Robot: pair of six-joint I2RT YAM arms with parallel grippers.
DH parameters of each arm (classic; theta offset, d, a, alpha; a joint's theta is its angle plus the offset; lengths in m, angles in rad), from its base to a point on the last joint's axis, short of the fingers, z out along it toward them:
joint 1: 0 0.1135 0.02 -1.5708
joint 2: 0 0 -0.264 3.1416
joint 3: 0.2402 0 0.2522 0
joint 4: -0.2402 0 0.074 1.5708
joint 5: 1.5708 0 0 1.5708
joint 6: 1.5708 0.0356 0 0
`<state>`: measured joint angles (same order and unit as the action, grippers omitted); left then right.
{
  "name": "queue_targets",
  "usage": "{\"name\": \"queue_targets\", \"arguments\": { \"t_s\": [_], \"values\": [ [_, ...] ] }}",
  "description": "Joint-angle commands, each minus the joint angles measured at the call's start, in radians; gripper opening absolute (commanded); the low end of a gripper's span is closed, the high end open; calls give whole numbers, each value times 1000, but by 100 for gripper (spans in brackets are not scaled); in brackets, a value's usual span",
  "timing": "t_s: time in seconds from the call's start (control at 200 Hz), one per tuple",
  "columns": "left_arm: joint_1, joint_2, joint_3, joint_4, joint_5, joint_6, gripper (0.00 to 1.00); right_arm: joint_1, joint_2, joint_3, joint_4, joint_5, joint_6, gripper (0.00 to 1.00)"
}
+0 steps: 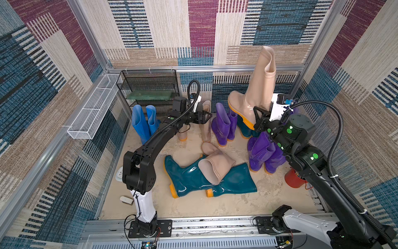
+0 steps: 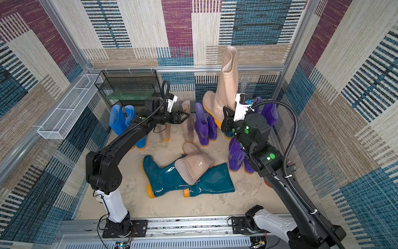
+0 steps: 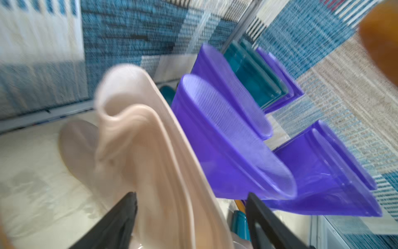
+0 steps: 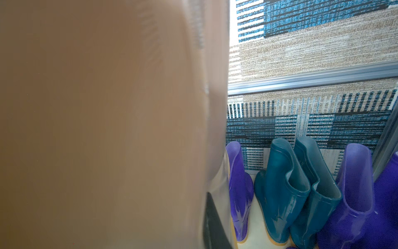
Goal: Match and arrange rain boots in pairs
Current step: Move the rain boot to the center of the board.
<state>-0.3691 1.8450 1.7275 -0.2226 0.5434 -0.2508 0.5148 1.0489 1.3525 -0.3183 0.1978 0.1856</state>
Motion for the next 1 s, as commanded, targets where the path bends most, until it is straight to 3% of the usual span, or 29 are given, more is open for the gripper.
{"name": "queue_targets", "arguments": {
  "t_s": [0.0,0.2,0.3,0.516,0.566,0.631,0.666,0.696,0.741,0.771,0.997],
  "values": [
    [6,-63,33,-80,-125,44,86,11,-2,0,111,-15,17,0],
    [5,-128,56,-235,-530,40,93,65,13,-1,125,4,15,0],
    [3,-81,107,-326,-611,37,100,81,16,-8,140,6,15,0],
    [3,68,205,-427,-719,41,98,88,15,-11,140,12,13,0],
    [3,95,217,-436,-757,41,92,88,13,-11,138,19,8,0],
    [3,124,235,-440,-769,48,76,88,11,-12,134,26,2,0],
    [2,139,249,-437,-741,61,60,86,9,-13,137,26,-1,0],
    [0,149,262,-434,-705,75,37,85,9,-13,136,26,-4,0],
    [-6,169,288,-434,-657,99,12,84,10,-12,136,28,-6,0],
    [-16,183,310,-435,-622,126,0,83,11,-12,136,28,-6,0],
    [-95,193,348,-400,-401,265,0,78,0,-24,141,28,0,0]
  ]
}}
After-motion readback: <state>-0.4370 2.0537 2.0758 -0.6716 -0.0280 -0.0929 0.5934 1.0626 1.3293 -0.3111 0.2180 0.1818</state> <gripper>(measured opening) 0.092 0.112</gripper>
